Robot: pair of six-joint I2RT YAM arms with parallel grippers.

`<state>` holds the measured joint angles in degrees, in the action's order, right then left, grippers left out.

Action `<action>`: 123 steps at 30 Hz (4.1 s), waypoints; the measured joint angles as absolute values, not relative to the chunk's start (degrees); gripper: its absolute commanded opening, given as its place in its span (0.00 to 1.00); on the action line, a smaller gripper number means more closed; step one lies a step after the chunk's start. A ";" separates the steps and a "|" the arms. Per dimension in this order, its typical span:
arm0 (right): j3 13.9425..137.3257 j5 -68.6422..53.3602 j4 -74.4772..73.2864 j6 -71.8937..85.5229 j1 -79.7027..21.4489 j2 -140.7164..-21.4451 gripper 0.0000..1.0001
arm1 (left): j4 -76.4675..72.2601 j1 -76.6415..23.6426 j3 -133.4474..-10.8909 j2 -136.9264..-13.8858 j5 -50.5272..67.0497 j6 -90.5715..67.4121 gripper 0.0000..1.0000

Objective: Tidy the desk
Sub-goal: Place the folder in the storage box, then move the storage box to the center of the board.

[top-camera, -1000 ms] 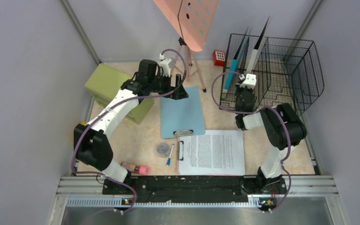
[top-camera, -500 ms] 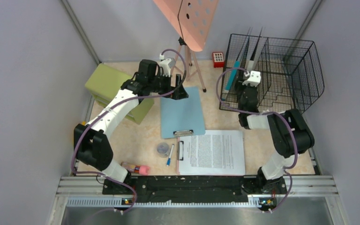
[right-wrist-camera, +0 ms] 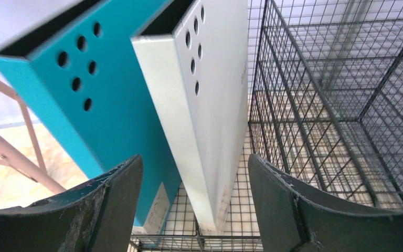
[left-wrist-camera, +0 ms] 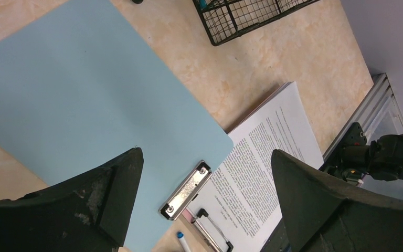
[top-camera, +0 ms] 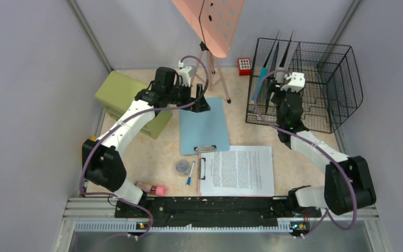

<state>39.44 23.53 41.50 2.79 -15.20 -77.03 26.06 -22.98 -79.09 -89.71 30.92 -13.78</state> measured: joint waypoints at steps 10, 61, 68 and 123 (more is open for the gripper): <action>51.18 20.14 12.67 2.57 -14.90 -65.06 0.74 | 28.18 -22.98 -79.09 -87.68 30.59 -12.21 0.98; 58.30 13.39 -7.70 8.38 -3.66 -72.10 0.00 | 28.71 -22.98 -74.65 -82.50 28.51 -9.72 0.98; 58.30 14.96 -8.43 8.82 -5.30 -71.83 0.00 | 28.71 -22.98 -74.59 -82.50 28.01 -9.39 0.98; 62.19 15.97 -10.96 2.50 -7.60 -75.72 0.46 | 33.56 -24.36 -68.66 -82.13 22.74 5.10 0.98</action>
